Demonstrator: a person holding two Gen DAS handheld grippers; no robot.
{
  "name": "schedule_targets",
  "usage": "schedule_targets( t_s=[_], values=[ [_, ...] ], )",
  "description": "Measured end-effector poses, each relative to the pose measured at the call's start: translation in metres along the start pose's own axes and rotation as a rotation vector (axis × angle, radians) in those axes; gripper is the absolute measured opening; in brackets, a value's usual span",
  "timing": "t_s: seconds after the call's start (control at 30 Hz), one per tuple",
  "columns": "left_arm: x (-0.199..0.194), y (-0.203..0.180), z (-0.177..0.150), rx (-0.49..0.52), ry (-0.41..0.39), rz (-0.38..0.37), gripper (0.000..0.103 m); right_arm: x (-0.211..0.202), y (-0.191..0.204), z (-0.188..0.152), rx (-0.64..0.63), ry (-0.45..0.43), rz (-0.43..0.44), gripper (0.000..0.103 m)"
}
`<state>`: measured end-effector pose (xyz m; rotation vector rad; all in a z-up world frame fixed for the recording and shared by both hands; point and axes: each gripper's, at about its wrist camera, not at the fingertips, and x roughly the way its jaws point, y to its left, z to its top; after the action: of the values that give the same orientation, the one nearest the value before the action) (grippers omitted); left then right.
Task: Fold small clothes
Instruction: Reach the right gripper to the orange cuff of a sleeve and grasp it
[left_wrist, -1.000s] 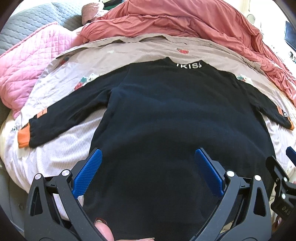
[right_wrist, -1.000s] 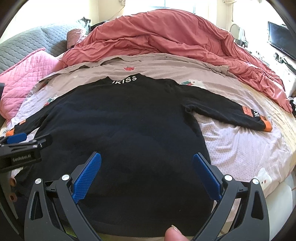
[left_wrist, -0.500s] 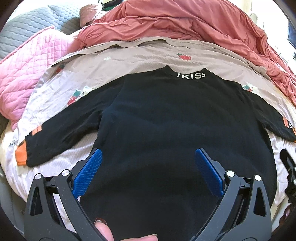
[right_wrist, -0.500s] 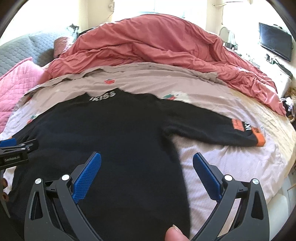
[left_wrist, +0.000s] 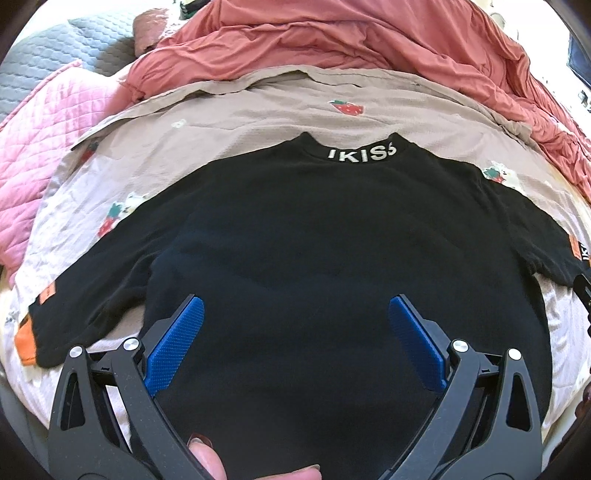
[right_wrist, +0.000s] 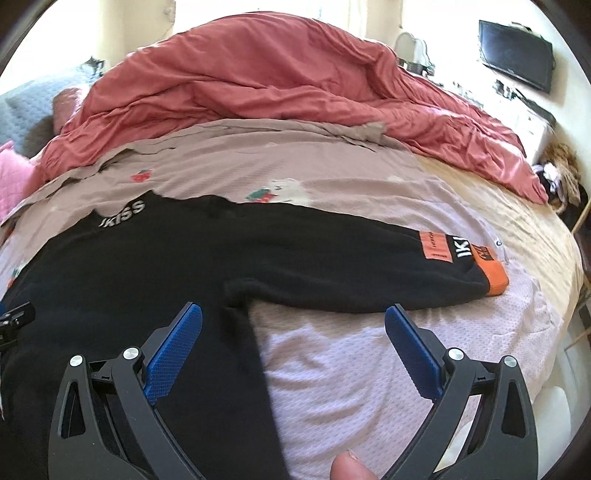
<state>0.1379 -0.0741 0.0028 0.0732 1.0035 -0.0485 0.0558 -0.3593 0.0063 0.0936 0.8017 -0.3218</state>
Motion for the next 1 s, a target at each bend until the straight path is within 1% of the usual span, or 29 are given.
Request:
schedule_targets(
  t_s=[0.1,0.23,0.4,0.47,0.53,0.67,0.77,0.87,0.9,0.93,0.97,1.0],
  values=[
    [0.01,-0.008,0.008,0.003,0.011,-0.012,0.094,0.009,-0.017,0.005,0.034,0.008,-0.029,0.099],
    [0.026,-0.026,0.022,0.007,0.058,-0.03,0.094,0.022,-0.045,0.011,0.081,0.023,-0.101,0.099],
    [0.042,-0.046,0.035,-0.002,0.057,-0.035,0.094,0.038,-0.091,0.018,0.166,0.051,-0.165,0.099],
    [0.052,-0.053,0.038,-0.021,0.089,-0.058,0.094,0.043,-0.112,0.021,0.205,0.063,-0.193,0.099],
    [0.06,-0.059,0.038,-0.033,0.101,-0.07,0.094,0.047,-0.132,0.022,0.252,0.075,-0.209,0.099],
    [0.078,-0.067,0.034,-0.02,0.098,-0.058,0.094,0.058,-0.175,0.025,0.368,0.111,-0.237,0.099],
    [0.082,-0.062,0.028,-0.023,0.042,-0.066,0.094,0.069,-0.203,0.022,0.447,0.141,-0.238,0.099],
    [0.085,-0.061,0.03,0.019,0.015,-0.072,0.094,0.083,-0.223,0.02,0.496,0.172,-0.233,0.098],
    [0.086,-0.06,0.031,0.032,0.009,-0.069,0.094,0.086,-0.225,0.02,0.497,0.168,-0.231,0.098],
    [0.086,-0.059,0.032,0.034,0.009,-0.067,0.094,0.09,-0.226,0.021,0.486,0.166,-0.244,0.095],
    [0.086,-0.057,0.034,0.029,0.01,-0.079,0.094,0.093,-0.225,0.022,0.473,0.164,-0.254,0.087],
    [0.085,-0.055,0.035,0.026,0.011,-0.087,0.094,0.095,-0.224,0.024,0.458,0.165,-0.268,0.062]
  ],
)
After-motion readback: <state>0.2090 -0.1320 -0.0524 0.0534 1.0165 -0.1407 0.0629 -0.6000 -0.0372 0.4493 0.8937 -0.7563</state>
